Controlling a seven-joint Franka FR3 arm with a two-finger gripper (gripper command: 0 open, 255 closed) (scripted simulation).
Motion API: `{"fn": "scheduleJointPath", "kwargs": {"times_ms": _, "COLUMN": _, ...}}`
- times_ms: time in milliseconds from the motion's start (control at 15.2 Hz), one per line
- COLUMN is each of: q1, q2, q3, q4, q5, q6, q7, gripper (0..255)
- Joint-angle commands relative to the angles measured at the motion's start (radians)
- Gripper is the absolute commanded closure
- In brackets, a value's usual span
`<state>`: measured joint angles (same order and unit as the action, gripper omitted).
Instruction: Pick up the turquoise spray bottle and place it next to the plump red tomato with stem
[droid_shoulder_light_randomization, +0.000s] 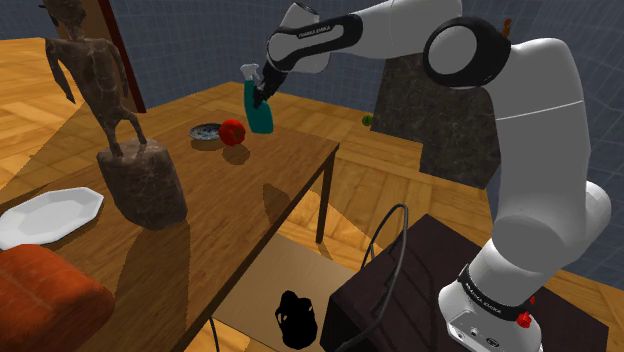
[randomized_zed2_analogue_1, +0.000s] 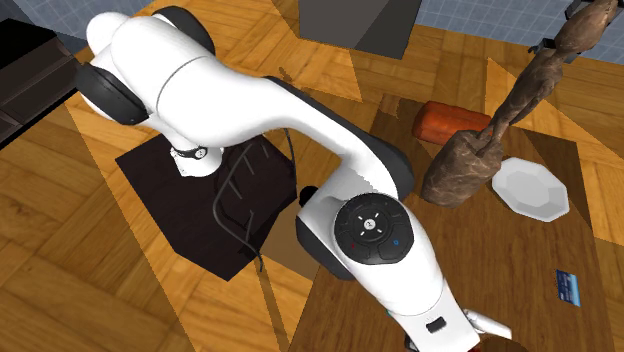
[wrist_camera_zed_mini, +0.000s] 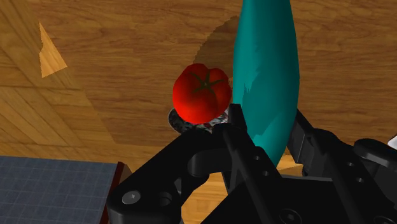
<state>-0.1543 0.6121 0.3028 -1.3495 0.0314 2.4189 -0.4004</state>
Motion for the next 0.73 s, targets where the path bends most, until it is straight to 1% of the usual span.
{"fn": "scheduleJointPath", "kwargs": {"times_ms": 0, "q1": -0.003, "q2": 0.007, "q3": 0.000, "q4": -0.019, "q5": 0.001, "q6": 0.026, "q7": -0.006, "gripper": 255}}
{"fn": "scheduleJointPath", "kwargs": {"times_ms": 660, "q1": -0.003, "q2": 0.055, "q3": -0.003, "q4": -0.078, "q5": -0.001, "q6": 0.131, "q7": -0.020, "gripper": 255}}
